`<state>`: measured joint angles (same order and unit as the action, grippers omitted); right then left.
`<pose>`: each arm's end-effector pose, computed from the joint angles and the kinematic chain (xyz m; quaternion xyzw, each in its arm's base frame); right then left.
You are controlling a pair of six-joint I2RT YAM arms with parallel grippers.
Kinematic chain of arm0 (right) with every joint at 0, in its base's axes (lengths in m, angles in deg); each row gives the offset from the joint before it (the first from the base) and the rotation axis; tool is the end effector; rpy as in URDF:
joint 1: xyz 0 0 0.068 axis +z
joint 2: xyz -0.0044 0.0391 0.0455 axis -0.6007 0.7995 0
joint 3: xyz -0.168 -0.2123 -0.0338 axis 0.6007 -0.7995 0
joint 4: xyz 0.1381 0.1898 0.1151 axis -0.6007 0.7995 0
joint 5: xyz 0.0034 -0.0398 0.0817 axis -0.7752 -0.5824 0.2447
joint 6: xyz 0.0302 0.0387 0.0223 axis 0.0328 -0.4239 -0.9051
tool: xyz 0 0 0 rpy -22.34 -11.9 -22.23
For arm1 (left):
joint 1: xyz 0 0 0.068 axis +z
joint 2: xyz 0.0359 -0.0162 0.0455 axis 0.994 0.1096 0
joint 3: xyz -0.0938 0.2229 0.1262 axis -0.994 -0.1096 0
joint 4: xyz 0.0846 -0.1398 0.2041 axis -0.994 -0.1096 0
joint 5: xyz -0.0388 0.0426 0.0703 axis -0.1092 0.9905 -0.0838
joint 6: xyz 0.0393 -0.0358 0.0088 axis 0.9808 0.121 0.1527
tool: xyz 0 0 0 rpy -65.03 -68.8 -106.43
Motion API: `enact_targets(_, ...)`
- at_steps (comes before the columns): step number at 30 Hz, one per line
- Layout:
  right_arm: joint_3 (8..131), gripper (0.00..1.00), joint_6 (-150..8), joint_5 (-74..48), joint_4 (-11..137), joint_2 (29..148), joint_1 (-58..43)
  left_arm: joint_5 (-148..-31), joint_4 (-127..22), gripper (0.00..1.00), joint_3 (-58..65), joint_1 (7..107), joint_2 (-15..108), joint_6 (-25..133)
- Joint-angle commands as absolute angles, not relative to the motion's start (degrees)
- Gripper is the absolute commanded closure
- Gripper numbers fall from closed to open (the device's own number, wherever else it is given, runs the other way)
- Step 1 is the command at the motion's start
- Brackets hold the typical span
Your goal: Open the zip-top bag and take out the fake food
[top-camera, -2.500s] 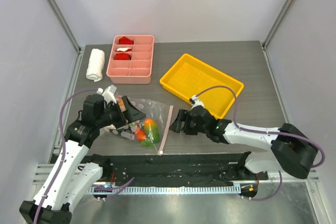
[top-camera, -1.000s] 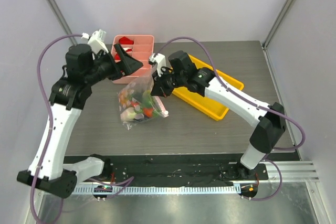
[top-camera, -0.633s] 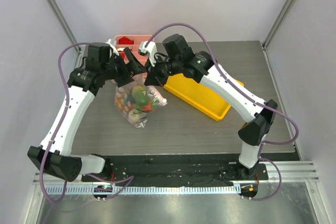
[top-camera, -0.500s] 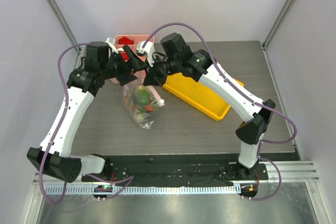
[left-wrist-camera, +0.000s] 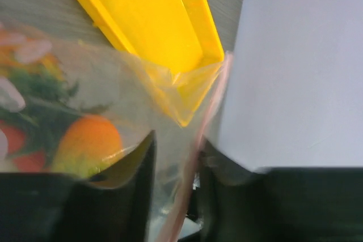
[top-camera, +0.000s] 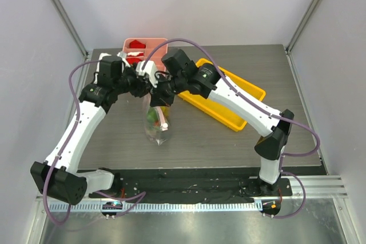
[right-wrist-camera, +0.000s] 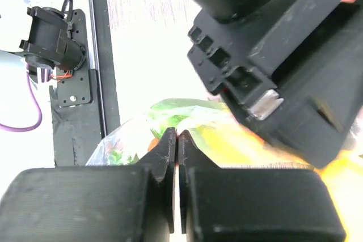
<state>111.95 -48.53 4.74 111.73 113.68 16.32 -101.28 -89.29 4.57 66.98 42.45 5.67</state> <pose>0.2306 0.3346 0.4104 -0.5757 0.6659 0.3281 0.3427 0.2524 -0.0886 0.3758 -0.2406 0.8327 -0.4147 0.2770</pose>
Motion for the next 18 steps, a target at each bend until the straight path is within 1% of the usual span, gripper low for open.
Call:
enact_targets(1, 110.10, 0.86, -49.54, 2.19, 106.94, 108.61, 16.78, -97.90, -87.00, 0.83, 5.38, 67.10, 39.66, 8.72)
enact_targets(2, 108.34, 0.77, -52.68, 0.62, 105.36, 107.74, 16.78, -95.54, -87.26, 0.92, 5.30, 67.10, 38.86, 8.90)
enact_targets(3, 106.23, 0.77, -53.93, 0.17, 103.86, 105.64, 16.78, -94.64, -87.44, 1.00, 4.77, 67.10, 38.16, 8.90)
enact_targets(4, 100.82, 0.77, -55.17, 0.25, 99.41, 103.97, 16.78, -94.02, -86.13, 1.00, 4.07, 67.10, 36.33, 8.46)
enact_targets(5, 97.89, 0.77, -57.27, -0.10, 96.67, 102.39, 16.78, -92.54, -85.16, 1.00, 3.11, 67.10, 35.35, 8.11)
enact_targets(6, 95.25, 0.76, -58.85, -1.49, 94.03, 99.85, 16.70, -91.13, -85.33, 1.00, 2.58, 67.10, 34.64, 7.24)
enact_targets(7, 91.92, 0.71, -60.61, -3.86, 90.96, 98.78, 16.78, -88.94, -87.33, 1.00, 2.49, 67.10, 33.77, 5.66)
enact_targets(8, 90.41, 0.59, -62.63, -12.23, 89.80, 97.72, 16.70, -85.09, -88.83, 1.00, 2.57, 67.10, 32.37, 4.60)
enact_targets(9, 88.65, 0.49, -67.09, -15.45, 88.92, 96.23, 16.70, -83.14, -89.80, 1.00, 2.57, 67.10, 31.57, 3.81)
enact_targets(11, 79.97, 0.27, -70.19, -18.11, 84.36, 90.27, 16.61, -79.80, -93.04, 1.00, 3.01, 67.10, 29.55, 1.17)
enact_targets(12, 71.23, 0.22, -72.90, -17.94, 81.55, 87.72, 16.70, -77.95, -93.76, 1.00, 3.10, 67.10, 28.84, 0.55)
enact_targets(13, 66.62, 0.16, -74.15, -17.59, 74.22, 81.86, 16.70, -77.41, -94.29, 1.00, 3.19, 67.10, 28.31, -0.24)
enact_targets(14, 62.14, 0.15, -74.86, -17.07, 70.32, 79.02, 16.78, -76.71, -94.90, 1.00, 3.01, 67.10, 27.09, -1.37)
enact_targets(15, 53.56, 0.13, -76.17, -17.15, 62.79, 76.47, 16.78, -76.27, -95.00, 1.00, 2.92, 67.10, 26.47, -2.08)
enact_targets(16, 49.48, 0.09, -76.79, -16.98, 57.41, 71.13, 16.78, -76.00, -94.91, 1.00, 2.23, 67.10, 25.85, -2.70)
enact_targets(17, 45.95, 0.10, -77.06, -16.45, 53.53, 69.25, 16.78, -75.83, -94.73, 1.00, 1.87, 67.10, 24.63, -3.92)
enact_targets(18, 39.57, 0.09, -78.28, -14.71, 45.14, 67.32, 16.87, -75.91, -94.30, 1.00, 1.43, 67.10, 24.10, -4.54)
